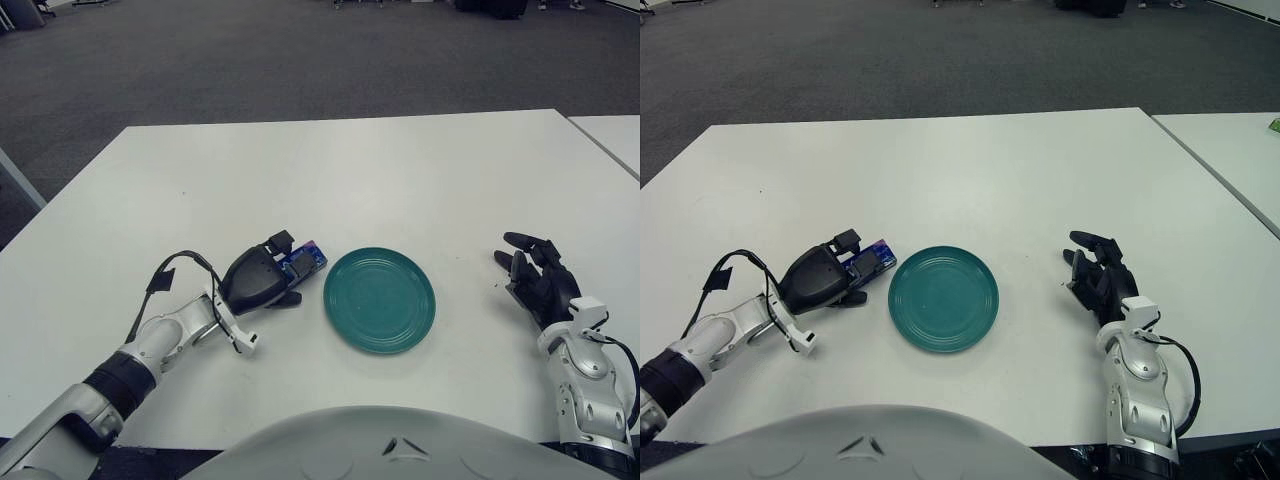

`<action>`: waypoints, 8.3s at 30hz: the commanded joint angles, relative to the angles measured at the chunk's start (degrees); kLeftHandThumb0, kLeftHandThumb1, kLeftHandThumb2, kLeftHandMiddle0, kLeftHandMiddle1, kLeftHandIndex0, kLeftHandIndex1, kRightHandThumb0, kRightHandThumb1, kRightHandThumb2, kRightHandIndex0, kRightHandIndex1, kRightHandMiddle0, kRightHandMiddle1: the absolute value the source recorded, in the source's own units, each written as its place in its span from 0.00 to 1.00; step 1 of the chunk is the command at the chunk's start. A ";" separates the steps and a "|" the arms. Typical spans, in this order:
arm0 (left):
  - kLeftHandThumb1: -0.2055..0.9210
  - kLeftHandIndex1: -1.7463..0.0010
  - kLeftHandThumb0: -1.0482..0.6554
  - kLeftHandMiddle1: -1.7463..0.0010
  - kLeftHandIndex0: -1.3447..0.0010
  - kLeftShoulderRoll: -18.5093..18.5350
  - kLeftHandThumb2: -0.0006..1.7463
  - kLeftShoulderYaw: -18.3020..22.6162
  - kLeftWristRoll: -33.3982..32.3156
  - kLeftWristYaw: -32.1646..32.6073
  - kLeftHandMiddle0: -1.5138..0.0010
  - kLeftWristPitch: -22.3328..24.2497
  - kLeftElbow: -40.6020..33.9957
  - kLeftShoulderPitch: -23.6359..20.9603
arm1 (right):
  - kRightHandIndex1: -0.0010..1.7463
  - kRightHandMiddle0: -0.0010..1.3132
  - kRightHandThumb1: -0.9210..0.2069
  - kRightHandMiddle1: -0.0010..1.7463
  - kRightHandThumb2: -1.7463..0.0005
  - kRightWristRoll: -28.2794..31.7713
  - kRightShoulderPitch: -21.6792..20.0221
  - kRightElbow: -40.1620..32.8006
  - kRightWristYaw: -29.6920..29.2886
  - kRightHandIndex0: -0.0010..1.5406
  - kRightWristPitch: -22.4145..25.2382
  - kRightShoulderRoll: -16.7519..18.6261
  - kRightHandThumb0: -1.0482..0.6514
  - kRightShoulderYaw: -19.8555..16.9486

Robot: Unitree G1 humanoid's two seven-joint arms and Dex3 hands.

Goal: Put the gum into the plate.

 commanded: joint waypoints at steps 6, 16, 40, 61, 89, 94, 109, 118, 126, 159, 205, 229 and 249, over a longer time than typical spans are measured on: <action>1.00 0.07 0.25 0.05 0.84 3.07 0.40 -1.20 2.36 2.20 0.75 -3.94 5.10 -3.22 | 0.31 0.00 0.00 0.57 0.53 -0.19 0.29 1.67 0.37 0.15 1.58 -0.28 0.14 0.18; 0.95 0.00 0.39 0.00 0.83 3.30 0.34 -1.30 3.10 5.40 0.70 -4.14 6.62 -4.01 | 0.30 0.00 0.00 0.58 0.53 -0.45 0.40 1.46 0.22 0.15 1.78 -0.46 0.14 0.37; 1.00 0.21 0.05 0.47 1.00 -13.56 0.21 16.76 -16.85 -1.75 0.94 14.10 -20.09 9.72 | 0.30 0.00 0.00 0.58 0.54 -0.52 -0.25 2.35 0.03 0.17 1.17 -0.03 0.15 0.89; 1.00 0.22 0.00 0.57 1.00 -7.70 0.22 27.87 -33.42 -27.15 0.99 7.82 -32.35 10.08 | 0.26 0.00 0.00 0.54 0.53 0.07 -0.47 5.04 0.44 0.14 -0.55 0.02 0.16 0.54; 1.00 0.33 0.00 0.48 1.00 -24.56 0.37 18.15 -14.85 -30.99 0.98 40.29 -13.35 6.60 | 0.26 0.00 0.00 0.57 0.53 -0.77 -0.05 7.19 -0.28 0.18 -3.76 1.14 0.16 2.28; 1.00 0.38 0.00 0.53 1.00 -24.04 0.38 17.21 -14.98 -33.60 0.99 42.17 -13.44 7.15 | 0.27 0.00 0.00 0.58 0.54 0.09 0.38 7.57 0.47 0.18 -3.74 0.62 0.16 1.57; 1.00 0.76 0.00 0.93 1.00 -21.40 0.37 14.24 -14.87 -40.53 0.97 44.63 -12.69 6.54 | 0.28 0.00 0.00 0.60 0.53 -0.38 1.39 6.63 -0.25 0.18 -3.93 1.25 0.15 2.32; 1.00 0.85 0.00 0.98 1.00 -19.61 0.35 13.17 -15.60 -42.71 0.99 43.65 -12.53 6.37 | 0.29 0.00 0.00 0.60 0.53 -0.09 1.67 6.35 -0.28 0.18 -3.85 1.51 0.15 2.37; 1.00 0.84 0.00 0.98 1.00 -18.47 0.34 12.92 -17.58 -43.77 0.98 41.57 -13.11 6.76 | 0.29 0.00 0.00 0.57 0.53 0.34 0.99 7.60 -0.17 0.16 -3.46 1.20 0.16 1.77; 1.00 0.44 0.00 0.93 1.00 -17.57 0.28 14.98 -25.18 -43.81 0.81 37.51 -14.00 5.96 | 0.27 0.00 0.00 0.54 0.53 -0.62 -0.33 9.05 -1.00 0.15 -3.76 1.27 0.18 2.38; 1.00 0.23 0.00 0.44 1.00 -16.03 0.15 5.23 -7.70 -35.93 0.97 38.86 -3.20 2.18 | 0.24 0.00 0.00 0.52 0.53 -0.47 -0.98 10.11 -1.18 0.17 -4.27 1.53 0.19 2.10; 0.59 0.01 0.33 0.00 0.62 -15.65 0.63 2.77 -7.07 -31.09 0.38 36.50 1.09 0.50 | 0.24 0.00 0.00 0.55 0.54 0.42 -0.07 7.49 -1.02 0.18 -3.25 2.30 0.19 2.39; 0.46 0.00 0.33 0.00 0.54 -14.23 0.75 8.15 -13.89 -28.80 0.24 30.18 -7.59 4.08 | 0.23 0.00 0.00 0.52 0.52 -0.45 0.68 6.72 -1.52 0.16 -2.46 2.43 0.20 3.09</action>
